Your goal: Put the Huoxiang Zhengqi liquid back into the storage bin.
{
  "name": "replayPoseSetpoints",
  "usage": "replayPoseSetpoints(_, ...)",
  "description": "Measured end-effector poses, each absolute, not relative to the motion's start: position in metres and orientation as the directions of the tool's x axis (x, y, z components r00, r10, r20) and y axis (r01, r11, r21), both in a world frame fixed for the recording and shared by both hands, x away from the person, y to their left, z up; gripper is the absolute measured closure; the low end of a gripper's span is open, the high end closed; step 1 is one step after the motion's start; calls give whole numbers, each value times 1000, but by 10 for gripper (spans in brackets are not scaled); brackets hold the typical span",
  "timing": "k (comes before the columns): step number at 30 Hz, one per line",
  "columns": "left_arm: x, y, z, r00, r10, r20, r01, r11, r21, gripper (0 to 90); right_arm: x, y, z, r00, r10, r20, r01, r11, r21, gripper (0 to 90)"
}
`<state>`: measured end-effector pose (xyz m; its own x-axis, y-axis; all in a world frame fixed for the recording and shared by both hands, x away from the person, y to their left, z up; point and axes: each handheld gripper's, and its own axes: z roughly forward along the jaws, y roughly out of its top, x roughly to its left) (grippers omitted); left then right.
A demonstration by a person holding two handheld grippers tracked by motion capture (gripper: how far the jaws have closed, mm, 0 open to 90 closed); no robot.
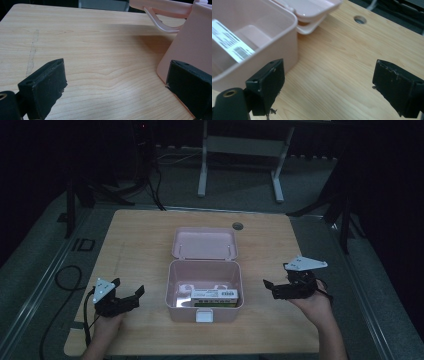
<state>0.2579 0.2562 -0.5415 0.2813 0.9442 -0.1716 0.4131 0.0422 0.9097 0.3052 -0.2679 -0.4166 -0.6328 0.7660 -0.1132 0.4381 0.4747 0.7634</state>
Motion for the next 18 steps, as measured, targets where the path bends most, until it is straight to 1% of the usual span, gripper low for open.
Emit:
replayPoseSetpoints(2,258,256,-542,281,944,-171,415,41,909,31,302,-272,-422,-609,783,-127,441,467,766,105)
replayPoseSetpoints(7,258,255,-542,284,944,-167,415,36,909,31,295,-286,-435,-554,826,-107,452,406,794,107)
replayPoseSetpoints(10,258,255,-542,282,944,-170,415,40,909,31,290,-295,-444,-495,863,-102,457,358,814,118)
replayPoseSetpoints(17,258,256,-542,283,944,-171,417,40,908,31,283,-317,-466,-367,930,-35,472,219,854,118)
replayPoseSetpoints(18,258,256,-542,282,944,-172,417,41,908,31,283,-320,-469,-360,933,-20,477,202,855,117)
